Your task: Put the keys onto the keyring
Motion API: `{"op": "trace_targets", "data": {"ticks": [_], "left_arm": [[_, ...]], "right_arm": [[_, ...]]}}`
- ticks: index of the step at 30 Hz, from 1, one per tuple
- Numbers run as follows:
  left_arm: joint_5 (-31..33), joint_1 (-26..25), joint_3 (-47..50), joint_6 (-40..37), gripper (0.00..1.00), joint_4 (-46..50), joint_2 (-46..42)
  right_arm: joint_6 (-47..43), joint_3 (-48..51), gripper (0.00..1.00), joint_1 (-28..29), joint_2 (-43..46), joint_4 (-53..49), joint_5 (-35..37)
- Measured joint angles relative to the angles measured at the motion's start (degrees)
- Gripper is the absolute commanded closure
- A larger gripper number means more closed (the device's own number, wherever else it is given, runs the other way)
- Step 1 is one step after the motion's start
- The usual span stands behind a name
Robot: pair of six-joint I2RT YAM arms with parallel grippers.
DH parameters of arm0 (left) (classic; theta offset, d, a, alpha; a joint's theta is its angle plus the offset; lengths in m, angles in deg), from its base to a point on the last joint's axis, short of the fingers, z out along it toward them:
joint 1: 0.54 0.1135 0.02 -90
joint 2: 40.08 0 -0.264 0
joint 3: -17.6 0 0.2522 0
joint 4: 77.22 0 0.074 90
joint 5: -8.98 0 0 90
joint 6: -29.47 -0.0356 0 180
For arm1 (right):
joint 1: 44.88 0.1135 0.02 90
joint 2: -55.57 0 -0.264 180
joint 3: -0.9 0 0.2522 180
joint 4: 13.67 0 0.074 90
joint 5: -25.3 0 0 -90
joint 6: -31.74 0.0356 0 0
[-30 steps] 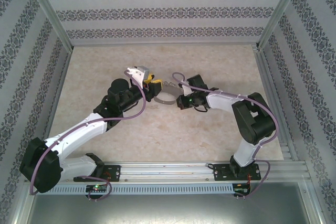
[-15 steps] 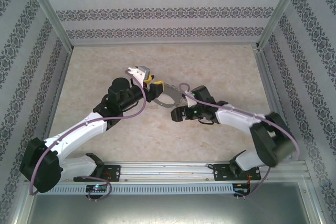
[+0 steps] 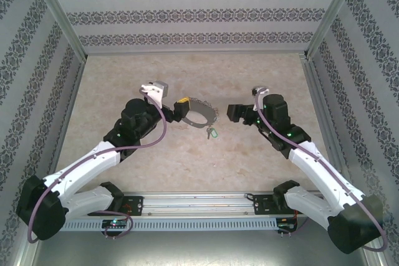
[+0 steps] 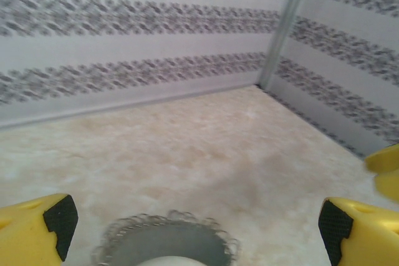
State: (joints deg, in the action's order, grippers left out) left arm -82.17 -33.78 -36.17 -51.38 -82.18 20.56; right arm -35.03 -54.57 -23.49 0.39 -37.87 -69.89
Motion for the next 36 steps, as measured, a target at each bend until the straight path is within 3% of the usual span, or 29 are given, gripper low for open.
{"op": "trace_targets", "data": {"ticks": [7, 14, 21, 32, 36], "left_arm": [[12.3, 2.6, 7.8, -11.1, 0.0, -3.2, -5.8], [17.5, 12.8, 14.2, -15.4, 0.0, -4.9, -9.8], [16.0, 21.6, 22.6, -14.9, 0.0, -15.8, 1.0], [11.4, 24.2, 30.2, -15.6, 0.0, -49.2, 32.1], [8.9, 25.6, 29.7, -15.6, 0.0, -51.8, 33.3]], "right_arm": [[-2.7, 1.4, 0.02, -4.3, -1.5, 5.3, 21.6], [-9.6, 5.5, 0.02, -10.3, -6.5, 13.0, 31.1], [-12.9, 9.0, 0.02, -13.4, -13.8, 21.0, 32.5], [-19.2, 18.8, 0.02, -13.4, -20.1, 40.5, 26.1], [-21.7, 20.3, 0.02, -14.4, -24.9, 52.1, 22.2]]}}
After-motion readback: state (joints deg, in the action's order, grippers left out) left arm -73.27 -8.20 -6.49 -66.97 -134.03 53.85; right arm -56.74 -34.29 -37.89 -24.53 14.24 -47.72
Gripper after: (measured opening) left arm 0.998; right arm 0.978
